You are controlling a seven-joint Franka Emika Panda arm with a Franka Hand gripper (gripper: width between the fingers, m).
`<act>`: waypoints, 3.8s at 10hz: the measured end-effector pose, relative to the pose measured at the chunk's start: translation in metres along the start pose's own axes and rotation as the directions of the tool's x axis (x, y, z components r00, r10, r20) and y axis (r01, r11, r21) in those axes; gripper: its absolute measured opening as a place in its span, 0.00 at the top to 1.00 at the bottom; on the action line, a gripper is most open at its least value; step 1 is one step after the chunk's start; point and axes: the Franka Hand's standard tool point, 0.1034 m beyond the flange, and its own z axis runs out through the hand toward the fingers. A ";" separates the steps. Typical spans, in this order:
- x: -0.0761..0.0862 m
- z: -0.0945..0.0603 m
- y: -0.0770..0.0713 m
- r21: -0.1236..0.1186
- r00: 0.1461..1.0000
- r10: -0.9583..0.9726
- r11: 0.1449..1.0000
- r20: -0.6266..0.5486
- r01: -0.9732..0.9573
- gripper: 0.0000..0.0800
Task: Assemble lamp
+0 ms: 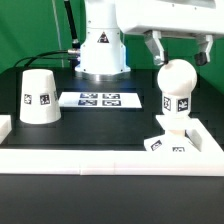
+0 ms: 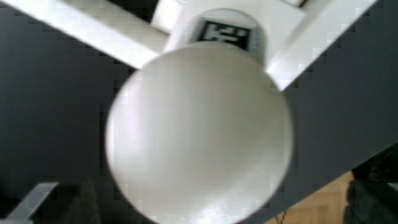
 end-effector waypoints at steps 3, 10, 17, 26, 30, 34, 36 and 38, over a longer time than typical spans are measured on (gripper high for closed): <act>-0.005 0.006 -0.001 0.087 0.979 -0.033 0.996 0.202 0.016 0.13; -0.004 0.018 0.009 0.121 0.950 -0.060 0.992 0.307 0.024 0.13; -0.012 0.027 0.004 0.129 0.945 -0.059 0.992 0.323 0.018 0.28; -0.010 0.027 0.000 -0.017 0.867 0.371 0.922 0.332 -0.388 0.27; -0.011 0.027 0.001 -0.128 0.687 0.660 0.743 0.306 -0.657 0.27; -0.010 0.028 -0.001 -0.219 0.445 0.859 0.498 0.252 -0.839 0.27; -0.009 0.028 -0.003 -0.250 0.303 0.927 0.354 0.223 -0.901 0.27; -0.008 0.029 -0.002 -0.274 0.173 0.964 0.225 0.201 -0.935 0.27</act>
Offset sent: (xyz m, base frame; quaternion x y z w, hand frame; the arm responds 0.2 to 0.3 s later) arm 0.0077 -0.0150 -0.0072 0.0069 -0.1776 -0.0400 0.9833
